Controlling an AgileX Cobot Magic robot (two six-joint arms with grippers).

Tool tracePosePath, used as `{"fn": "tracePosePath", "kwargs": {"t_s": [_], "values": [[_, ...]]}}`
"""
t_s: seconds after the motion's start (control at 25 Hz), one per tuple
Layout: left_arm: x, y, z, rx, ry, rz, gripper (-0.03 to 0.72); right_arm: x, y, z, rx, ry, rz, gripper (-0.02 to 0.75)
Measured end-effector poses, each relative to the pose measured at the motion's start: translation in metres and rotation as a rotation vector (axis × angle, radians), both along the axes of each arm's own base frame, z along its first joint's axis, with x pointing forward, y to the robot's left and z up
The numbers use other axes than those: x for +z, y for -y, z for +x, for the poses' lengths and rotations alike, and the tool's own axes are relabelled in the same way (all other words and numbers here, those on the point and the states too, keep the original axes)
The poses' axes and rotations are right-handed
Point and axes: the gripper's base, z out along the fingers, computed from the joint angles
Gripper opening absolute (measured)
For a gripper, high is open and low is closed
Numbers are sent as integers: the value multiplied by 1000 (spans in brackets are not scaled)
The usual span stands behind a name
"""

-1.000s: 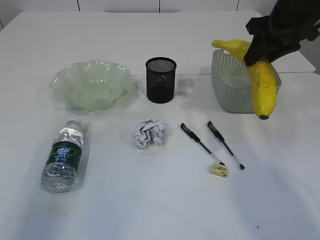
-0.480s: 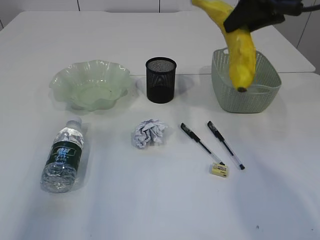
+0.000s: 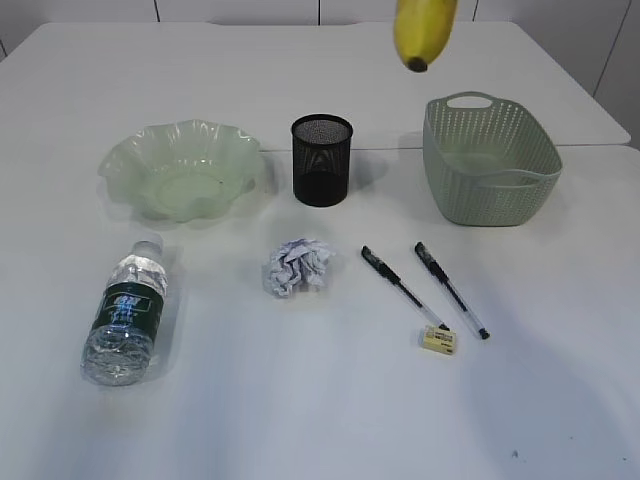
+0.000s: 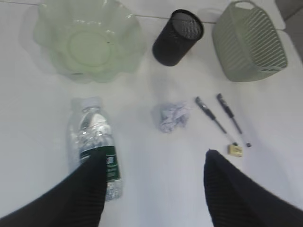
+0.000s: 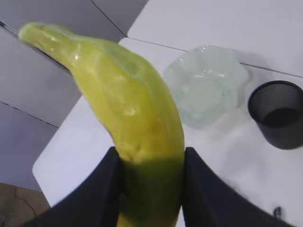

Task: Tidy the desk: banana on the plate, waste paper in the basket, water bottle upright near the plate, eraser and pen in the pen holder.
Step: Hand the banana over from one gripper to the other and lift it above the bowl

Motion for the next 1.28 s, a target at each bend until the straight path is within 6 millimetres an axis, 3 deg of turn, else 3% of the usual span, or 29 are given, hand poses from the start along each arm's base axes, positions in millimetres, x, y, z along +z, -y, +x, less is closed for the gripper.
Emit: {"fn": "tracePosePath", "kwargs": {"t_s": [0.44,0.68,1.28], "values": [[16,23,-5,-216,99,-209,457,4,-31,-8,125,66,21,250],[3,27,5,-310,17,-212,457,5,-46,-13,209,144,-1,250],[-21,39,47,-496,4,-398,457,6,-47,-13,237,190,-11,250]]}}
